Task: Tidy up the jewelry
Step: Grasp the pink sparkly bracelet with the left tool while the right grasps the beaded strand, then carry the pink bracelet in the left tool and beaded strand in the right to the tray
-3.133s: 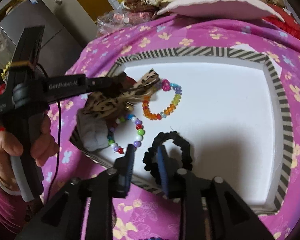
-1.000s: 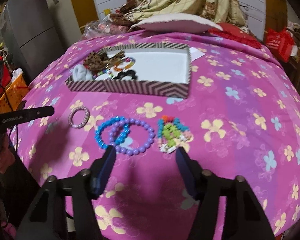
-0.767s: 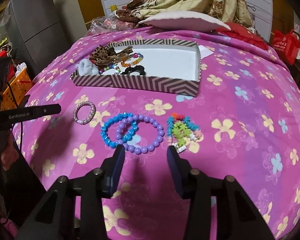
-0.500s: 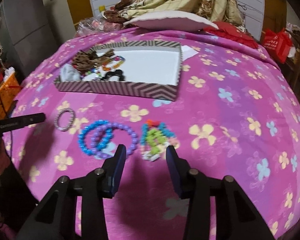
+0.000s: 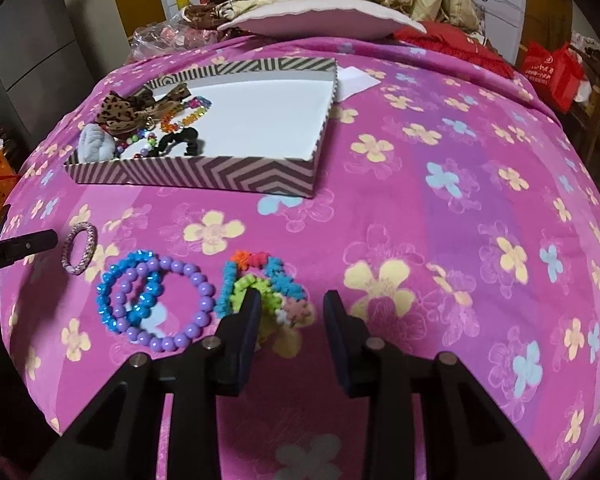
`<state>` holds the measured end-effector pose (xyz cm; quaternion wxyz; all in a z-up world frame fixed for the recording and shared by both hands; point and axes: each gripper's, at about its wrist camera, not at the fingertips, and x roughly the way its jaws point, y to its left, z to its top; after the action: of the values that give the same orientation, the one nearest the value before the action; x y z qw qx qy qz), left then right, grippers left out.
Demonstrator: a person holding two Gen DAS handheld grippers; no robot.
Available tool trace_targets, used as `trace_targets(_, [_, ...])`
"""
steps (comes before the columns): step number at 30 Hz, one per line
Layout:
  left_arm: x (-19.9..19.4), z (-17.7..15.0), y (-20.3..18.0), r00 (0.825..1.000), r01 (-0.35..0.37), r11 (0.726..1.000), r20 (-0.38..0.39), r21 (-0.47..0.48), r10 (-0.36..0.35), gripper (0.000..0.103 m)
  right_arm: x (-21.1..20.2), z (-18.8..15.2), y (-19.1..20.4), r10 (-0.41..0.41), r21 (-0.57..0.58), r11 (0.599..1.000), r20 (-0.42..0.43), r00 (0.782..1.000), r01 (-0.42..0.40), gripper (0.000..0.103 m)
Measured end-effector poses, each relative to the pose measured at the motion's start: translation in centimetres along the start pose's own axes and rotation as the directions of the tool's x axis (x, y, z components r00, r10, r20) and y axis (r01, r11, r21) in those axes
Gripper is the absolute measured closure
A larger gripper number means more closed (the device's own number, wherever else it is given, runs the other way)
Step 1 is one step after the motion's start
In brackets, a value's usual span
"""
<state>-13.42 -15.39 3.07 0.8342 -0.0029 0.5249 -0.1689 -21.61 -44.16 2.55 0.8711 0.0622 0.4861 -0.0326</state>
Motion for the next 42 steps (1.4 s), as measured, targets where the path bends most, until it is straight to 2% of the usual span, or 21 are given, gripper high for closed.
trace_targets(8, [1.8,0.8,-0.7,0.999,-0.021,0.999,-0.029,0.035,0.022,0.090,0.5,0.4,-0.3,0.013,-0.007,1.000,-0.001,1.000,-0.013,0.069])
trace_targets(15, [2.4,1.4,-1.7,0.998,-0.043,0.992,-0.044,0.122,0.049,0.090,0.8,1.0,-0.4,0.018,-0.016,1.000,-0.006,1.000,-0.018,0.069])
trace_targets(20, [2.3,1.4,-1.8,0.996,0.004,0.982,-0.090,0.191,0.013,0.090,0.6,0.7,-0.2,0.025,-0.047,0.999,-0.016,1.000,-0.026,0.069])
trace_targets(23, [2.3,1.4,-1.9,0.990,0.061,0.971,-0.140,0.233,-0.029,0.090,0.6,0.7,-0.4,0.027,-0.048,0.998,-0.017,0.999,-0.028,0.069])
trace_targets(29, [2.5,2.1,-2.3,0.985,0.082,0.963,-0.165,0.256,-0.040,0.091,0.9,0.9,-0.8,0.060,-0.035,0.998,-0.005,0.998,-0.060,0.069])
trace_targets(31, [2.6,2.2,-2.4,0.986,0.081,0.961,-0.162,0.265,-0.038,0.103,0.9,0.8,-0.7,0.071,-0.034,0.997,0.002,0.997,-0.071,0.072])
trace_targets(33, [2.7,2.2,-2.2,0.984,0.103,0.961,-0.166,0.256,-0.061,0.103,0.9,0.8,-0.6,0.112,-0.032,0.993,0.001,0.994,-0.112,0.089])
trace_targets(36, [2.6,2.0,-2.0,0.983,0.120,0.963,-0.163,0.242,-0.081,0.103,0.7,0.7,-0.2,0.103,-0.047,0.994,0.008,0.995,-0.103,0.095])
trace_targets(39, [1.6,1.7,-1.9,0.981,0.154,0.964,-0.150,0.218,-0.122,0.103,-0.1,0.6,-0.3,0.130,-0.023,0.991,0.027,0.991,-0.129,0.095])
trace_targets(42, [0.1,1.9,-2.2,0.985,0.153,0.962,-0.108,0.226,-0.131,0.103,-1.5,0.8,-0.3,0.133,-0.025,0.991,0.055,0.990,-0.131,0.095])
